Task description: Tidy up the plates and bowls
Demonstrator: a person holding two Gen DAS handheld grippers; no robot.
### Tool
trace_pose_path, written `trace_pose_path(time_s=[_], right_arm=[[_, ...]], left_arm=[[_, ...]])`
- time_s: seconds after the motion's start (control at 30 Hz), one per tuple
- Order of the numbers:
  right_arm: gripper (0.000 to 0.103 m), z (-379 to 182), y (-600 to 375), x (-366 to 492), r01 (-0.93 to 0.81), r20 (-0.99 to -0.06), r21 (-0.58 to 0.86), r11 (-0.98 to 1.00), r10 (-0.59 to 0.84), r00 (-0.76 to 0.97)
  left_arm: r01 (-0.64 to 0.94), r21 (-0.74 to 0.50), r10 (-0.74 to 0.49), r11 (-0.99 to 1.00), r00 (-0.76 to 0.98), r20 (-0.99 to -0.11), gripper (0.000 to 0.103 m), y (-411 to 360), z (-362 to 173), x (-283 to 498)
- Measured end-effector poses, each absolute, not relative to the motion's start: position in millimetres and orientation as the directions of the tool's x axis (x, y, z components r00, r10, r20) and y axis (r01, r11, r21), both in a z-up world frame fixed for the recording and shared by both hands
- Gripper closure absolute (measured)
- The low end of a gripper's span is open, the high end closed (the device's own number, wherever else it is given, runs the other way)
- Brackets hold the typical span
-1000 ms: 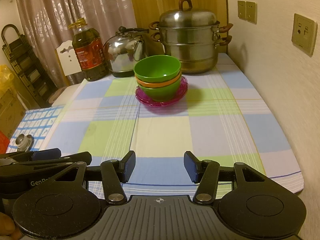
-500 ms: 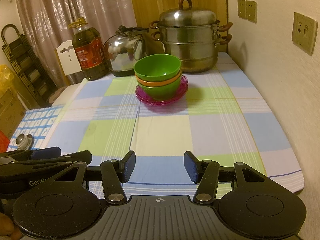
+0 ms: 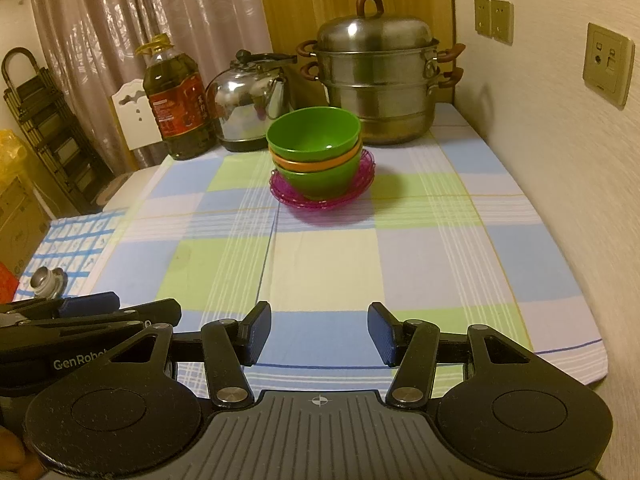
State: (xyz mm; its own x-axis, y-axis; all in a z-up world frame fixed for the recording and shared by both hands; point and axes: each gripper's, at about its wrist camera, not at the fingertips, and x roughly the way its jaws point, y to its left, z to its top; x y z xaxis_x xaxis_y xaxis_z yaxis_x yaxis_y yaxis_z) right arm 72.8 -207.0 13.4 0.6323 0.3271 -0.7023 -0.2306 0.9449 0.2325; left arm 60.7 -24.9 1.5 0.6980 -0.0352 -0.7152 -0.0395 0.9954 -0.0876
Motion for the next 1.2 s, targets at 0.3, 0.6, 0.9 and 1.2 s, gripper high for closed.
trace_pose_path(time_s=[0.3, 0.6, 0.9, 1.2], right_arm=[[0.049, 12.3, -208.1, 72.9, -0.227, -0.703, 0.232, 0.946, 0.324, 0.632], [0.049, 11.3, -208.1, 72.9, -0.226, -0.704, 0.23, 0.946, 0.323, 0.633], [0.049, 11.4, -207.6, 72.2, -0.224, -0.704, 0.23, 0.947, 0.321, 0.633], [0.049, 11.1, -208.2, 72.0, -0.223, -0.704, 0.231, 0.947, 0.321, 0.633]], left_arm=[[-0.039, -0.09, -0.037, 0.995, 0.698, -0.715, 0.037, -24.4, 1.8, 60.4], [-0.038, -0.087, -0.036, 0.996, 0.698, -0.715, 0.037, -24.6, 1.7, 60.1], [-0.038, -0.09, -0.038, 0.995, 0.699, -0.714, 0.037, -24.4, 2.0, 59.9], [-0.035, -0.089, -0.038, 0.995, 0.706, -0.707, 0.037, -24.7, 2.6, 58.5]])
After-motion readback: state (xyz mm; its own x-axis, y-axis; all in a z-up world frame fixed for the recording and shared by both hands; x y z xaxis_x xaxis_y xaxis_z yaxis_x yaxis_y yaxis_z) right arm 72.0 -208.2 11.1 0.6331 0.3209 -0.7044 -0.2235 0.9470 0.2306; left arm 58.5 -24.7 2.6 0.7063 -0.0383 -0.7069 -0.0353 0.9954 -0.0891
